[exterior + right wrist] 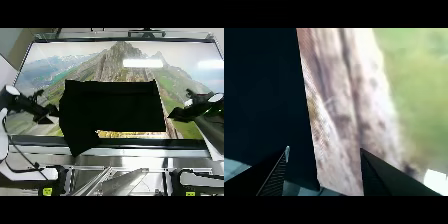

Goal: Fold the shirts.

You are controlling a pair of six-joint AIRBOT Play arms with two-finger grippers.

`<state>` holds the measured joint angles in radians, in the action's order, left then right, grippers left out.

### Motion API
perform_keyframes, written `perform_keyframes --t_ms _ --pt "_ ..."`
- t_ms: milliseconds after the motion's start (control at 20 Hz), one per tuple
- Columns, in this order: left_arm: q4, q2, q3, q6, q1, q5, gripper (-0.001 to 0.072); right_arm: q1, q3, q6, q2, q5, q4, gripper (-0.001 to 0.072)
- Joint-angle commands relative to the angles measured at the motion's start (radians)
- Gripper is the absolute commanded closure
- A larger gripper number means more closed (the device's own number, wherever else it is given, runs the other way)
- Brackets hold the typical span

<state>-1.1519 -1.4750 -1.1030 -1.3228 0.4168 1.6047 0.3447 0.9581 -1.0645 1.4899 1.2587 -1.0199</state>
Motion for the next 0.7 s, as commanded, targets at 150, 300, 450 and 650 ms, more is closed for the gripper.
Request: perform_keyframes --t_ms 150,300,450,650 --pt "0.002 0.204 0.371 0.015 0.043 -0.12 0.0014 -0.101 -0.071 0.094 0.092 -0.012 0.087 0.024" --pt "0.001 0.212 0.465 0.015 0.043 -0.189 0.0014 -0.13 -0.07 0.135 0.113 -0.026 0.138 0.024" --pt "0.004 0.212 0.515 0.015 0.043 -0.277 0.0015 -0.132 -0.07 0.161 0.112 -0.029 0.169 0.024" --pt "0.225 0.211 0.497 0.143 0.04 -0.353 0.0407 -0.132 -0.07 0.179 0.112 -0.028 0.169 0.024"
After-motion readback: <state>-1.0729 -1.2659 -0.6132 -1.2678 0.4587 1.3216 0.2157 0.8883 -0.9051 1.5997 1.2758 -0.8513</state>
